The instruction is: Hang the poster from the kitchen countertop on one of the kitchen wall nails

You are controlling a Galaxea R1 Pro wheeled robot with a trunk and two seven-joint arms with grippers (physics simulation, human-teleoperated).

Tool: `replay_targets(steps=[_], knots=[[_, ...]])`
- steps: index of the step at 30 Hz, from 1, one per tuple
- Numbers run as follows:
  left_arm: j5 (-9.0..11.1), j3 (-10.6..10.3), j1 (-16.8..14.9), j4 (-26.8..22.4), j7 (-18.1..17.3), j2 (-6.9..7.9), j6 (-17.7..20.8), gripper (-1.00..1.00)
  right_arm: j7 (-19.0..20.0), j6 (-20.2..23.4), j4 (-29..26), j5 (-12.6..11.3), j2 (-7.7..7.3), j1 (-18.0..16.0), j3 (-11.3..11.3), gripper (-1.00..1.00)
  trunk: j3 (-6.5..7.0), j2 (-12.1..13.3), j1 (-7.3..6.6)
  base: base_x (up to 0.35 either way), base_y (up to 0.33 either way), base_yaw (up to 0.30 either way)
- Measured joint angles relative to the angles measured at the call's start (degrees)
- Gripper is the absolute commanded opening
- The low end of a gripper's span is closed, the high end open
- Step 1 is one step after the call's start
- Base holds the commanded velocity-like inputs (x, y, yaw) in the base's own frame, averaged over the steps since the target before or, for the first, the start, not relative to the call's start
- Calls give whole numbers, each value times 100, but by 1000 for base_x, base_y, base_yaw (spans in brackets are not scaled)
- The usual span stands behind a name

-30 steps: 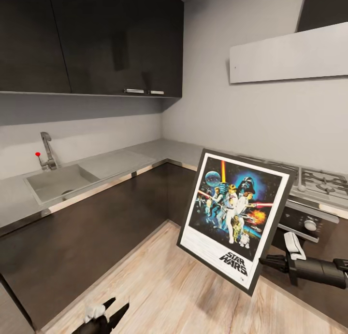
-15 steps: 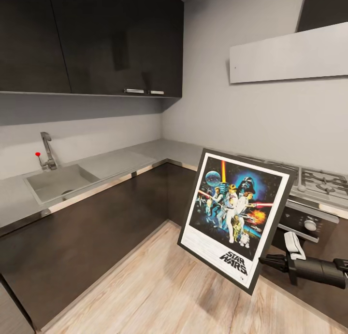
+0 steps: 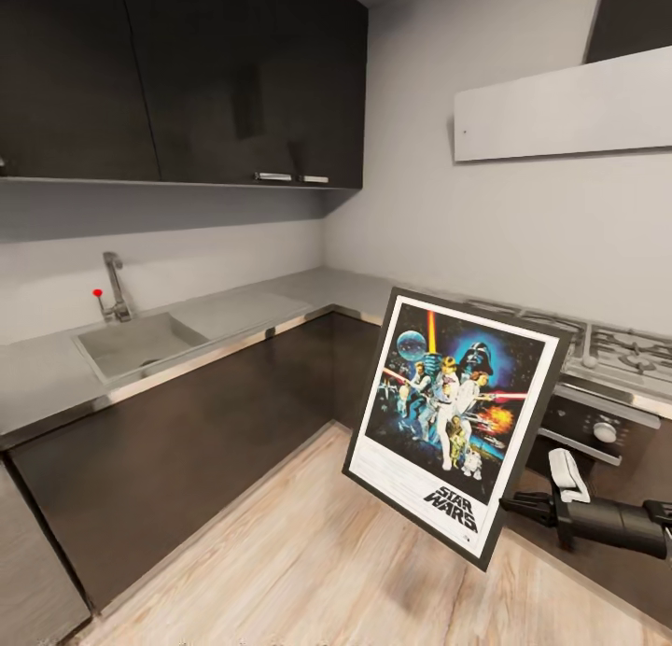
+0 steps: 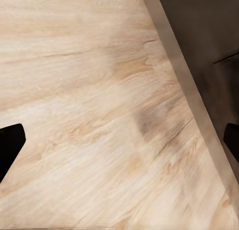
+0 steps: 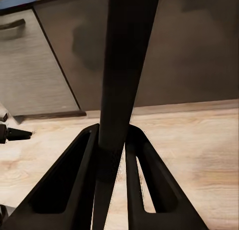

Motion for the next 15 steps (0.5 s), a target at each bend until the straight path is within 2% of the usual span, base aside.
replay_targets(steps=[6, 12, 15], knots=[[1, 4, 0, 2, 0, 0, 2, 100, -8, -9, -1, 1, 0, 0, 6, -100, -1, 0, 0, -135, 75, 228], [0, 1, 0, 3, 5, -1, 8, 100, -13, -6, 4, 0, 16, 2, 7, -100, -2, 0, 1, -216, 177, 57], [0, 4, -1, 10, 6, 1, 18, 100, -8, -12, 6, -3, 90, 2, 4, -100, -3, 1, 1, -236, 197, 8]])
